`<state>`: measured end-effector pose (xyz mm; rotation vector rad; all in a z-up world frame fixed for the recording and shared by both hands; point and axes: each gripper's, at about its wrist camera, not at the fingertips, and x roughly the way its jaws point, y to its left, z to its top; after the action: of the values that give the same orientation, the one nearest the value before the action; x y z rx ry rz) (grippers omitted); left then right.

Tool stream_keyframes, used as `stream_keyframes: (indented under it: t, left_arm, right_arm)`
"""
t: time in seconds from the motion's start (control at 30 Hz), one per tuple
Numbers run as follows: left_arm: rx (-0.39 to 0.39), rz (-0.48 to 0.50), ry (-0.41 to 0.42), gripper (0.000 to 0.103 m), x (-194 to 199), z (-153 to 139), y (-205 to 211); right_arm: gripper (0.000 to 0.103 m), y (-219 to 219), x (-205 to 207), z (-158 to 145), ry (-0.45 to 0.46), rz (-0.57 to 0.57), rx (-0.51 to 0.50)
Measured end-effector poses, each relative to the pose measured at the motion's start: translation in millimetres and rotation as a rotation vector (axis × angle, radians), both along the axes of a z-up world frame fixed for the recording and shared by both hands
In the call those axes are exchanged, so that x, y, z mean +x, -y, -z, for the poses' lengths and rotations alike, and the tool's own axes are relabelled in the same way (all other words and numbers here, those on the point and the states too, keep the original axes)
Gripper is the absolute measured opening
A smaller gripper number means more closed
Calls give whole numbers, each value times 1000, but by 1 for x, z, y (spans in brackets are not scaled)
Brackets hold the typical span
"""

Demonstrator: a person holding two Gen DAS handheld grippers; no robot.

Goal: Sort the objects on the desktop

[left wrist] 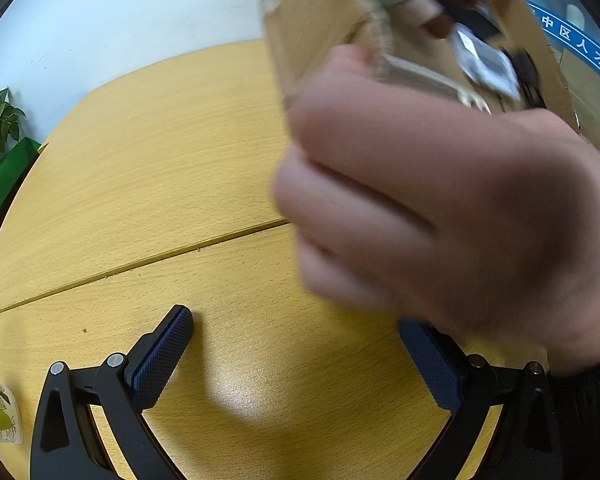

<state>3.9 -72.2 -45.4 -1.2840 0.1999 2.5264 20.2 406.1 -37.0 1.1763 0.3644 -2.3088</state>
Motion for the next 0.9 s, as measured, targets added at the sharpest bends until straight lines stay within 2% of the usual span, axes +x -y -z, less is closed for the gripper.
stream_keyframes:
  t: [0.9]
  left_arm:
    - [0, 1, 0, 103, -4, 2, -1]
  right_arm:
    - [103, -1, 1, 2, -2, 16, 0]
